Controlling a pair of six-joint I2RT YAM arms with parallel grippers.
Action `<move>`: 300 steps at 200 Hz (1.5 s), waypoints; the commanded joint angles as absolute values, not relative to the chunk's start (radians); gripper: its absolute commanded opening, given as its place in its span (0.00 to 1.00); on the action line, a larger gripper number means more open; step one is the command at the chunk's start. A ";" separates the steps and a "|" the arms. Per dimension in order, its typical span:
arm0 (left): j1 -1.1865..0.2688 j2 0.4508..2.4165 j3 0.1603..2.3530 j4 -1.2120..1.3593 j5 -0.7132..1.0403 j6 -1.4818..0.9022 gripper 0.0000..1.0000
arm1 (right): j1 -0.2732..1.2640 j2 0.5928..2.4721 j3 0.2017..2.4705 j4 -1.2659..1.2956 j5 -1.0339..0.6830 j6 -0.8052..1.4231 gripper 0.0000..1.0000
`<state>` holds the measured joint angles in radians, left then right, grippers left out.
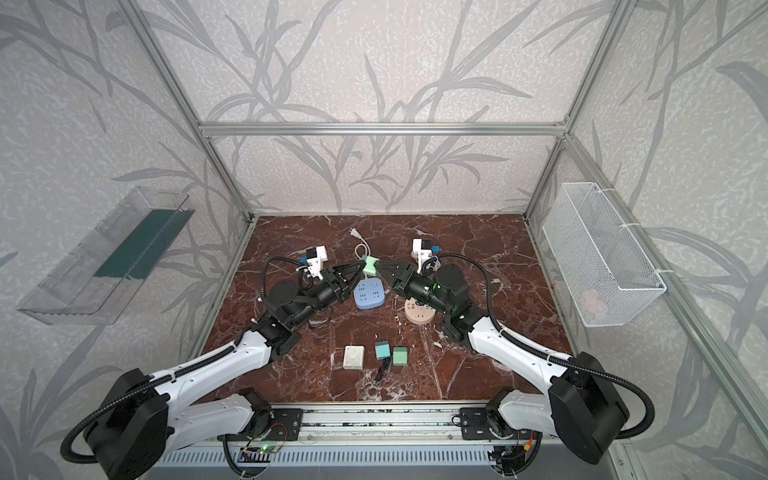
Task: Insert the plug
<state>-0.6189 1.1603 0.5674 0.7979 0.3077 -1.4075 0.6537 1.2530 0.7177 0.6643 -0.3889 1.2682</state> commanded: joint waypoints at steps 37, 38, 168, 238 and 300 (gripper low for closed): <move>-0.629 1.165 0.588 0.878 0.323 -1.436 0.00 | 0.659 1.280 0.766 0.714 -0.411 1.271 0.40; -0.629 1.165 0.588 0.877 0.324 -1.436 0.00 | 0.658 1.281 0.767 0.714 -0.412 1.270 0.40; -0.637 1.202 0.605 0.863 0.348 -1.436 0.14 | 0.667 1.290 0.791 0.663 -0.441 1.252 0.00; -0.380 0.898 0.712 -0.076 0.399 -1.046 0.99 | 0.660 1.138 0.880 0.062 -0.367 1.033 0.00; -0.380 0.973 0.964 -0.744 0.263 -0.572 0.92 | 0.660 1.089 0.996 -0.396 -0.243 0.881 0.00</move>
<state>-0.3790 0.9489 0.9546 -0.4049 0.3374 -0.7856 0.6617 1.1004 0.9443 -0.1524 -0.3088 0.9726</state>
